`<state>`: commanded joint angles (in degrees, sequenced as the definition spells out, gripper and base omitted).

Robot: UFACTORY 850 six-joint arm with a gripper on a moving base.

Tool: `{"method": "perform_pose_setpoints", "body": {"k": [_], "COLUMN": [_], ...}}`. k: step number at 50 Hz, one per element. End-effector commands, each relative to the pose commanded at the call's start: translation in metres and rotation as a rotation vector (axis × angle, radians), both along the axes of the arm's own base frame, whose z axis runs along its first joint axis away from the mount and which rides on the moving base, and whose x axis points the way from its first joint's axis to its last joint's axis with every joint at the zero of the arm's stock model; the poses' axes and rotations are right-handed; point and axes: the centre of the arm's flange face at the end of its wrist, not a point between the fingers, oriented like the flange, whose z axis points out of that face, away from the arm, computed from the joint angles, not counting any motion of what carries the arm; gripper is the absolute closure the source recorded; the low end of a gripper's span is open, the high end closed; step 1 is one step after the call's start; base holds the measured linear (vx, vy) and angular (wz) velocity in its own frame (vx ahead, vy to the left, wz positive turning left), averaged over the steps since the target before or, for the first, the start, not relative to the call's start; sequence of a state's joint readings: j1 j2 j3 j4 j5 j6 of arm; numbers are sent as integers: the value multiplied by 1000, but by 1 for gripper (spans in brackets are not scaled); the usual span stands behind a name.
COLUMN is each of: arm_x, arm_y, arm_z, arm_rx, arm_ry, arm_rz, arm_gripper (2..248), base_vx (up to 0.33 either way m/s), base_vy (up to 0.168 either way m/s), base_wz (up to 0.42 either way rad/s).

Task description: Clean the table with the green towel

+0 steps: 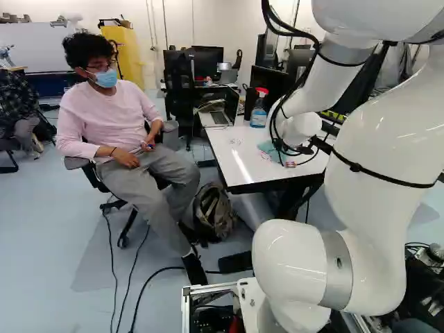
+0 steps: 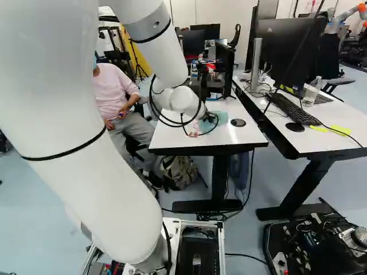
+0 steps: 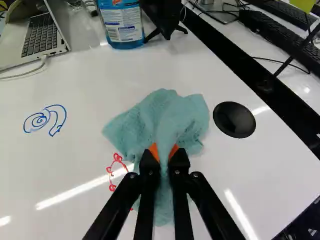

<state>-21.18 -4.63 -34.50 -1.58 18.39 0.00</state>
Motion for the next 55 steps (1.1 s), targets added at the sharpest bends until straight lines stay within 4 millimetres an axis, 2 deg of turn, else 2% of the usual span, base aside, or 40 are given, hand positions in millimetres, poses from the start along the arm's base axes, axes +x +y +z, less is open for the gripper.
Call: {"method": "perform_pose_setpoints", "body": {"k": [55], "arm_x": [-3], "arm_y": [1], "arm_z": [-3], "arm_rx": [18], "arm_ry": [49], "arm_rz": [-1], "arm_gripper": [213], "base_vx": [0], "base_vy": [0], "base_wz": [0]}}
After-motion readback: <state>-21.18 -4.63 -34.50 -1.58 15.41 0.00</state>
